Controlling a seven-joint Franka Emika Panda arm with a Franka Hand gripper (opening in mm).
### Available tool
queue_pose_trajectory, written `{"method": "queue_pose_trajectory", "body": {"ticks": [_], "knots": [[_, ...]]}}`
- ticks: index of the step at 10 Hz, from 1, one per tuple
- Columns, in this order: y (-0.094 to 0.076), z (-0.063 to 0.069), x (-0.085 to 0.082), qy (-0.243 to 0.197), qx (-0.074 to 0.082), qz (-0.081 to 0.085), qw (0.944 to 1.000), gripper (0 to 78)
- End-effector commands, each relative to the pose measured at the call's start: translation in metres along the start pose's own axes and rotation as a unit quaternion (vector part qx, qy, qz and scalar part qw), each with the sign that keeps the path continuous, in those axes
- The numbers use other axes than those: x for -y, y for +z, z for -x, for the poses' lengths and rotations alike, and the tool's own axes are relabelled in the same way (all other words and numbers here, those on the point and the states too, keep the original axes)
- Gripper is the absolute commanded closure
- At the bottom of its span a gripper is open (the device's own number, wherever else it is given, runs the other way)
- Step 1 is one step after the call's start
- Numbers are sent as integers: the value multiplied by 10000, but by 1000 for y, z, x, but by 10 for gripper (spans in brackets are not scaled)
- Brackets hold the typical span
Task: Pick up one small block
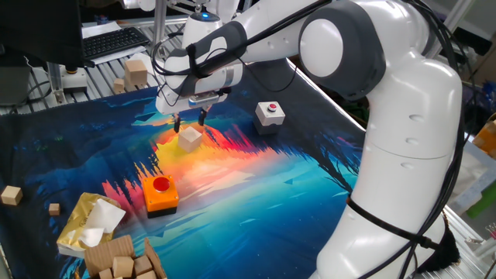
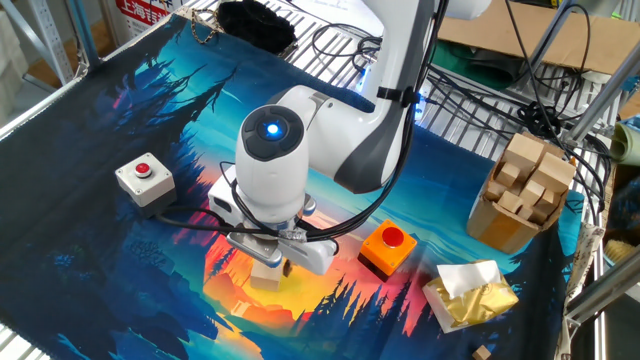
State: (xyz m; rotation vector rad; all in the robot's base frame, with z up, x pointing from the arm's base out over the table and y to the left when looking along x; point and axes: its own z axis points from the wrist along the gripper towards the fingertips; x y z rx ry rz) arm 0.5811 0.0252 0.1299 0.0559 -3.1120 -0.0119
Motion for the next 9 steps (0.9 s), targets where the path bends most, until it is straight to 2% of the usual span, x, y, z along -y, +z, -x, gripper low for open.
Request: {"method": "queue_pose_trajectory", "body": {"ticks": [1, 4, 5, 9], "knots": [[1, 0, 1, -13, 15, -3, 10000, 1], [1, 0, 1, -13, 15, -3, 10000, 1], [16, -1, 6, -121, 54, 27, 9999, 1], [23, 0, 8, -144, 116, 29, 9998, 1]]}}
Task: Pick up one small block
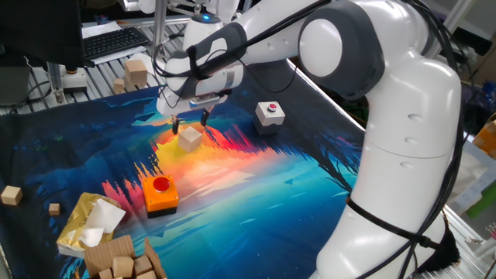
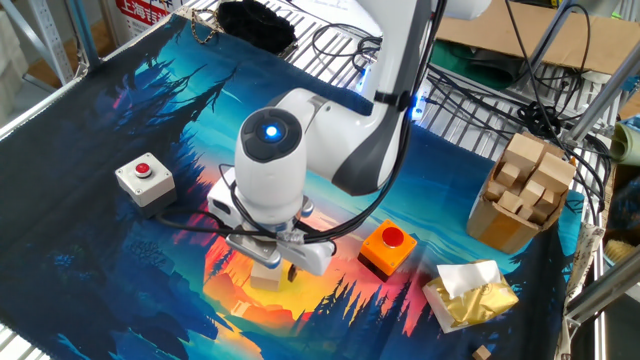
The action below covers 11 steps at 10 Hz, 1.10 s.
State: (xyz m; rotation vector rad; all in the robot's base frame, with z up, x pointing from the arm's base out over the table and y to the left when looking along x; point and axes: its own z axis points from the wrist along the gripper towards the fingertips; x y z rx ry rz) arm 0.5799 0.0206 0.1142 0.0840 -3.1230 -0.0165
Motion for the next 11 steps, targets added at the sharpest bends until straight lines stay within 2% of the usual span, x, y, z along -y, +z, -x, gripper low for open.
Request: {"method": "queue_pose_trajectory", "body": {"ticks": [1, 11], "knots": [[7, 1, 3, -57, 58, 18, 10000, 1], [7, 2, 3, -75, 74, -5, 9999, 1]]}}
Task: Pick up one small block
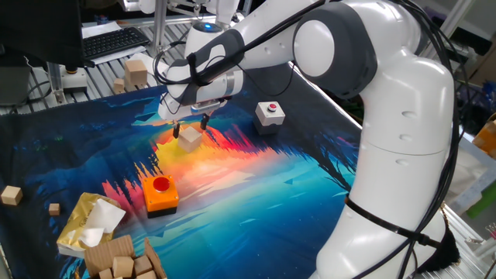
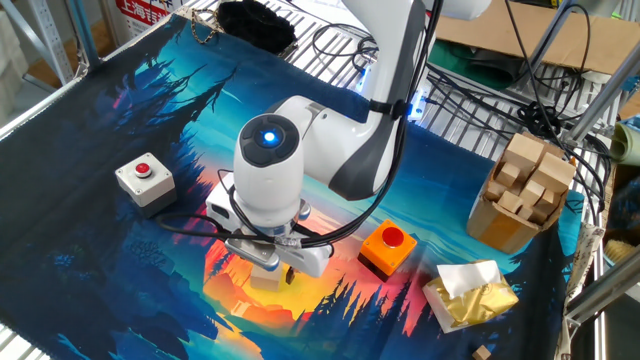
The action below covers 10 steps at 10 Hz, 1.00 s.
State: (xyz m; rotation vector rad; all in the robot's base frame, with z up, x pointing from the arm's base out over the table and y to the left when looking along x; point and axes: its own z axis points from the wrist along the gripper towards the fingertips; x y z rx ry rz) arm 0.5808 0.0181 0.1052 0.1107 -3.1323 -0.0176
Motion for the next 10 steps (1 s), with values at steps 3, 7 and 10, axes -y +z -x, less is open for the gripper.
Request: {"method": "queue_pose_trajectory", "body": {"ticks": [3, 7, 10], "knots": [[-2, 1, 0, 143, 3, 7, 9999, 1], [-2, 1, 0, 162, -242, -114, 9995, 1], [-2, 1, 0, 89, -205, -67, 9997, 1]]}}
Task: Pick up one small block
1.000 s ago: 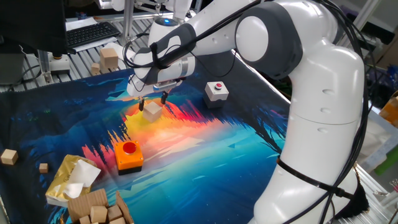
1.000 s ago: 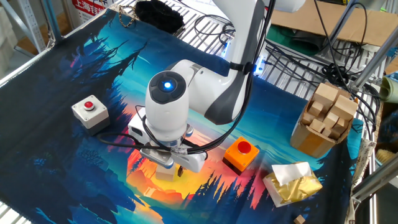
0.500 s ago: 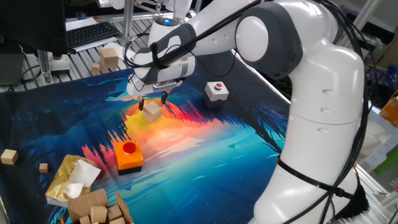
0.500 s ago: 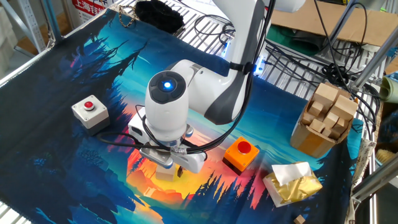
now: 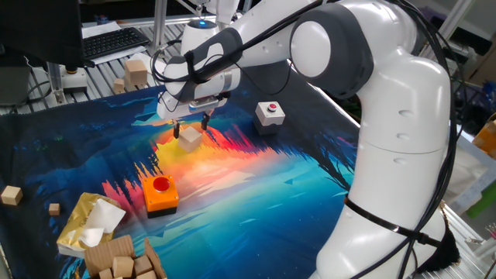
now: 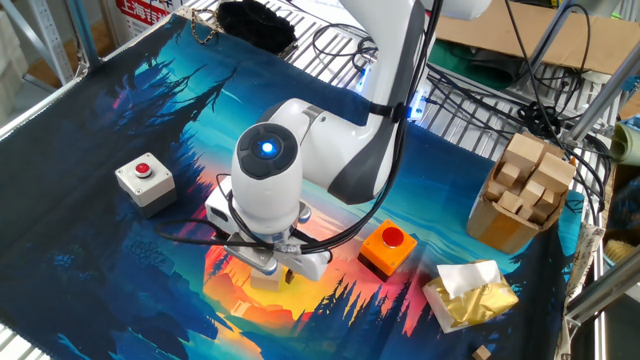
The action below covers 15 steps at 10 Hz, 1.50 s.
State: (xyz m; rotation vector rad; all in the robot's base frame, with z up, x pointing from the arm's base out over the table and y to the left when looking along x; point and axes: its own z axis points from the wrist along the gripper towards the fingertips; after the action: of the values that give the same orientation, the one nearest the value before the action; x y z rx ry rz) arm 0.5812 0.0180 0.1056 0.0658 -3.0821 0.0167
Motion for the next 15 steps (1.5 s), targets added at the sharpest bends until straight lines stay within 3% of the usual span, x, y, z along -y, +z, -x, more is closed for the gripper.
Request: {"method": "queue_pose_trajectory", "body": {"ticks": [1, 6, 10, 15], "knots": [[-1, 1, 0, -63, 80, 30, 9999, 1], [5, 1, 0, -139, 84, 32, 9999, 1], [23, 0, 2, -183, 144, 76, 9997, 1], [25, -1, 3, -321, 132, 69, 9994, 1]]}}
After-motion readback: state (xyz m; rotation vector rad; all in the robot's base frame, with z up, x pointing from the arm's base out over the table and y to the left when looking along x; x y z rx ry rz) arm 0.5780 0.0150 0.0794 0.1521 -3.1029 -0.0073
